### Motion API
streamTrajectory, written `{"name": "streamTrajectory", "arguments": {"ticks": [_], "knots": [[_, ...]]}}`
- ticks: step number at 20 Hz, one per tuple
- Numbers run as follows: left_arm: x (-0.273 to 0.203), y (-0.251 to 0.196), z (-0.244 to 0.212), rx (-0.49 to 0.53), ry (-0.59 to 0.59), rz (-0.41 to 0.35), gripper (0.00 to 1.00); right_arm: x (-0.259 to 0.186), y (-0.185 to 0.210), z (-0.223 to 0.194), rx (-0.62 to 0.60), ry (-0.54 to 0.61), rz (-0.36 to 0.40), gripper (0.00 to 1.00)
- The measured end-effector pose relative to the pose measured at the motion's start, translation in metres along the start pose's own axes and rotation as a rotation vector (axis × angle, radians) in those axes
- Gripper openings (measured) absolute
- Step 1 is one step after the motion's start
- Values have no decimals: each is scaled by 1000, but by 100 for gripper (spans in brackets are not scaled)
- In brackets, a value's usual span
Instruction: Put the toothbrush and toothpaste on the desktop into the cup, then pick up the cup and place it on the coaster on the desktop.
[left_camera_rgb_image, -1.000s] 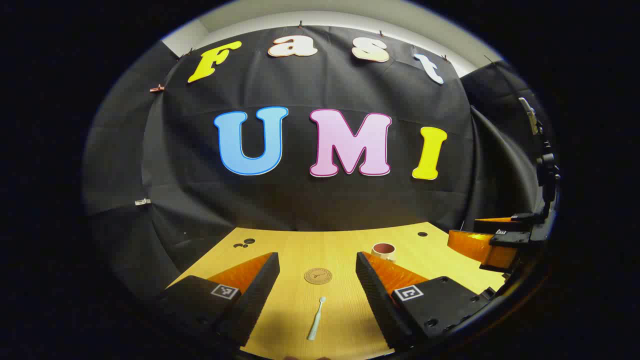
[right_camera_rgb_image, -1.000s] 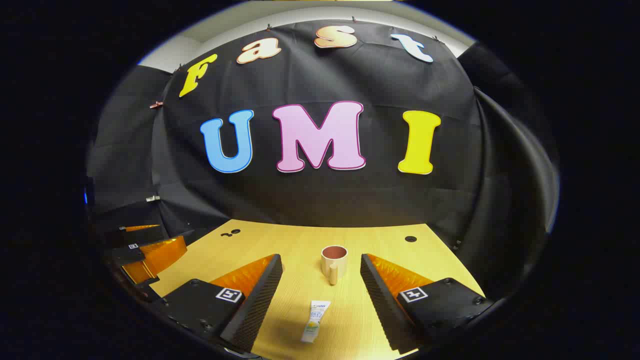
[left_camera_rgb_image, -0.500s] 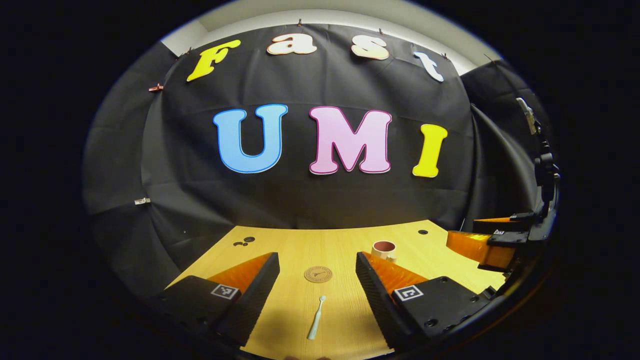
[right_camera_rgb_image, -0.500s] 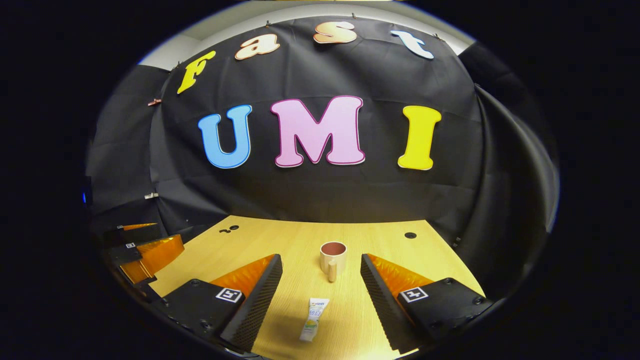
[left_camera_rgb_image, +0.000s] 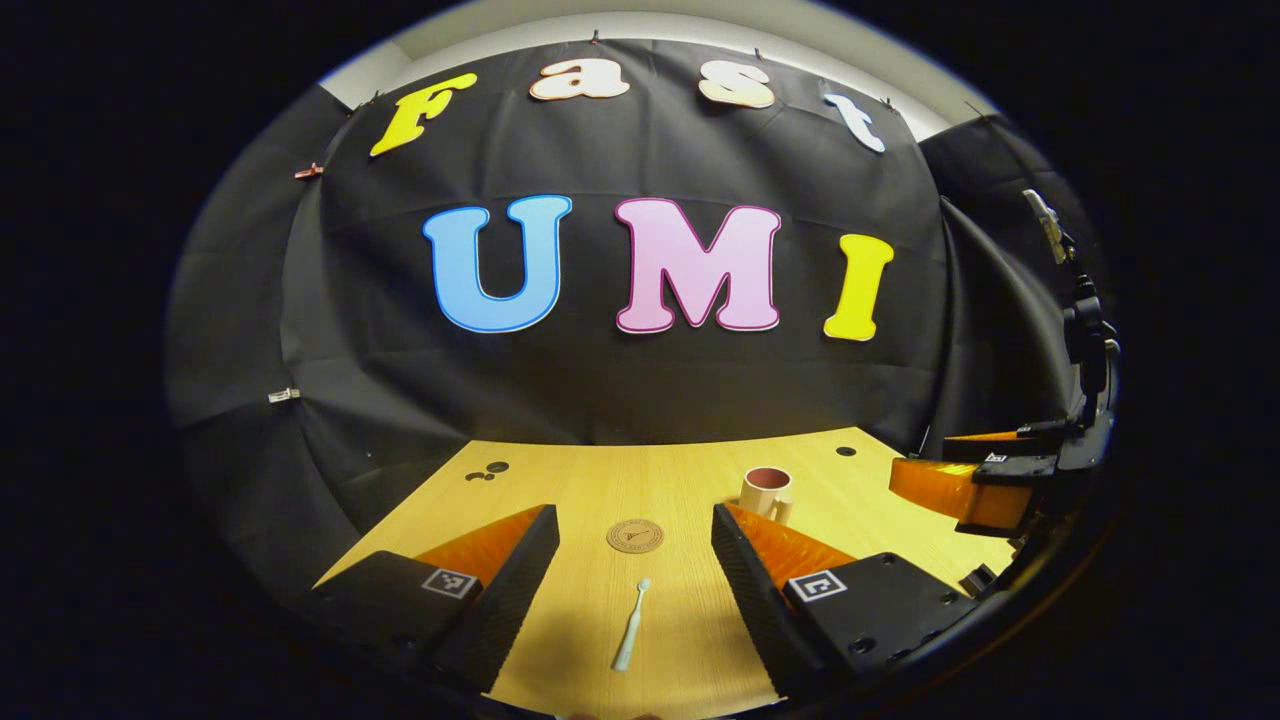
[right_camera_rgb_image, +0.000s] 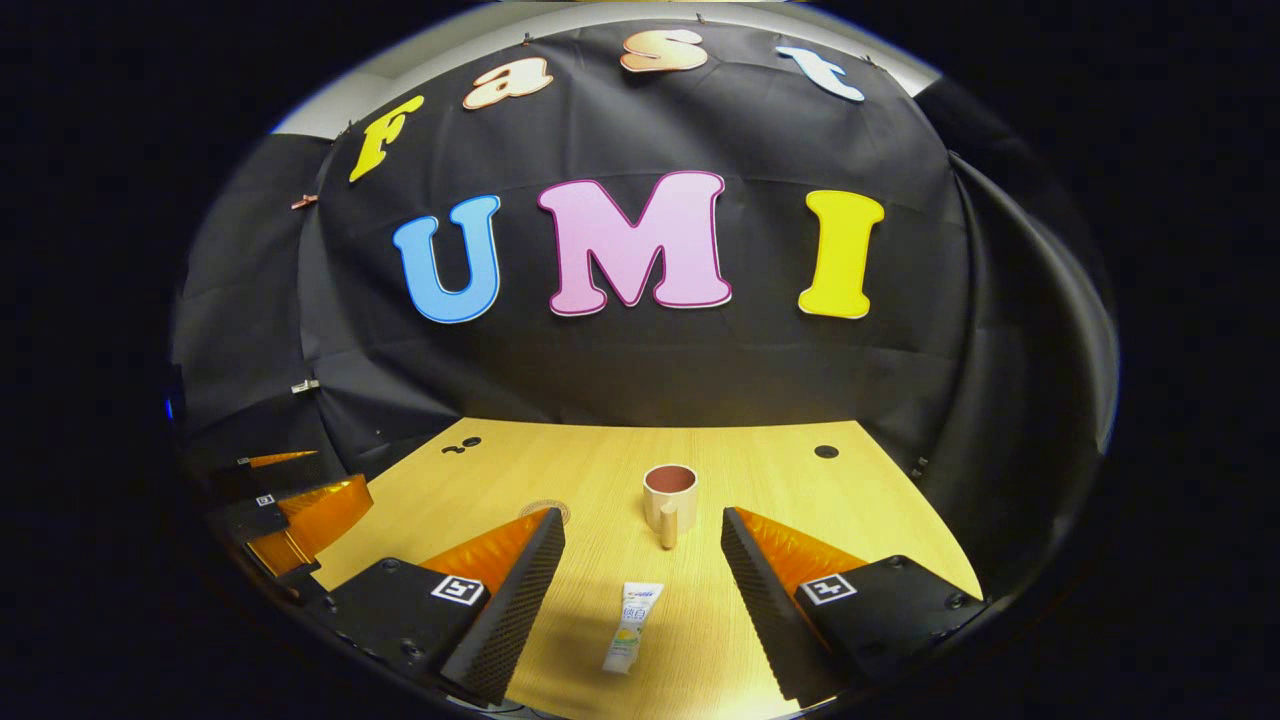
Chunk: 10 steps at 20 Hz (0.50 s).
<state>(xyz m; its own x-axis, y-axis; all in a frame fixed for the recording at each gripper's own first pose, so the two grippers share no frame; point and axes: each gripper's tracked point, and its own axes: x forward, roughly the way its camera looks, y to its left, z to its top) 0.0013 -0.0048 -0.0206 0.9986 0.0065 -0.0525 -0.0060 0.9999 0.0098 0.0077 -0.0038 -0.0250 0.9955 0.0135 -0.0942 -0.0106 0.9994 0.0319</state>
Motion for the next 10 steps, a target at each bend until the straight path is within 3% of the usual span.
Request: {"name": "streamTrajectory", "arguments": {"ticks": [4, 10], "knots": [[2, 2, -5, 4, 13, 9, 97, 15, -6, -23, -29, 90, -32, 97], [0, 6, -19, -6, 53, 43, 97, 44, 8, -42, -46, 176, 13, 98]]}}
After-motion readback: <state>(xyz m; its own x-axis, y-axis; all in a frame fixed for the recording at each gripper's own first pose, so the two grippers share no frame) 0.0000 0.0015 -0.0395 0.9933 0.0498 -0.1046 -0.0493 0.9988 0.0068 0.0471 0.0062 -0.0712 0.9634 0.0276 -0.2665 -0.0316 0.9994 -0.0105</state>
